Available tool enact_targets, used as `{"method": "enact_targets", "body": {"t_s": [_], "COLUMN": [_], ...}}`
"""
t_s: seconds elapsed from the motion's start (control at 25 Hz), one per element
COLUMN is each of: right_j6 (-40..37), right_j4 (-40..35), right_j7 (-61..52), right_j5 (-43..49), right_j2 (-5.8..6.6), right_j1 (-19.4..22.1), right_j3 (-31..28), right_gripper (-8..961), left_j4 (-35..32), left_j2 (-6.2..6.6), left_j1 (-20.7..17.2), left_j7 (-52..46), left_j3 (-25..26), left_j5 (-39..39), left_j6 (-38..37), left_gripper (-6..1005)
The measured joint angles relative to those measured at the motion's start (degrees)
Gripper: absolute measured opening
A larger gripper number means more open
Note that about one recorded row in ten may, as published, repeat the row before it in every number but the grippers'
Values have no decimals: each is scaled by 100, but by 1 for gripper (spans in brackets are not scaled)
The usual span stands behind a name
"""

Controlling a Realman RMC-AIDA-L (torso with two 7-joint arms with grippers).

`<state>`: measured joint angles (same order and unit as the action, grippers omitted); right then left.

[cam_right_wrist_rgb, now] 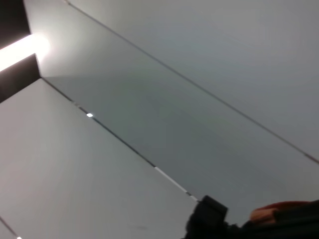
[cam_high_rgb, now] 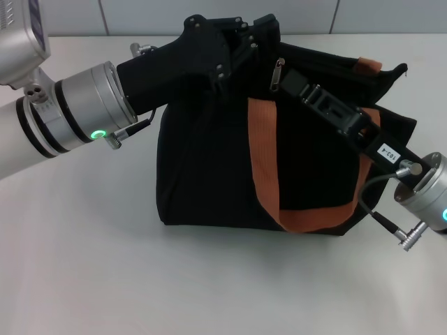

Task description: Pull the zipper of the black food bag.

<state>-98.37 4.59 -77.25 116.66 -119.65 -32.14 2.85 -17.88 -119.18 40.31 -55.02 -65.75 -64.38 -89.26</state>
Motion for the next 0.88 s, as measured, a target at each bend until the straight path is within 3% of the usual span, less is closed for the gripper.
{"method": "enact_targets", "body": {"t_s": [0.88], "right_j6": [173], "right_j4": [-37], "right_j7": [57], "right_j5": [42], "right_j2": [10], "right_j1": [-97], "right_j3": [10], "right_gripper": [272], "left_j4": [3], "left_j2": [0], "left_j1": [9], "left_j7": [-19], "left_j3": [1], "left_j5": [49], "left_j6": [32], "left_gripper": [25]}}
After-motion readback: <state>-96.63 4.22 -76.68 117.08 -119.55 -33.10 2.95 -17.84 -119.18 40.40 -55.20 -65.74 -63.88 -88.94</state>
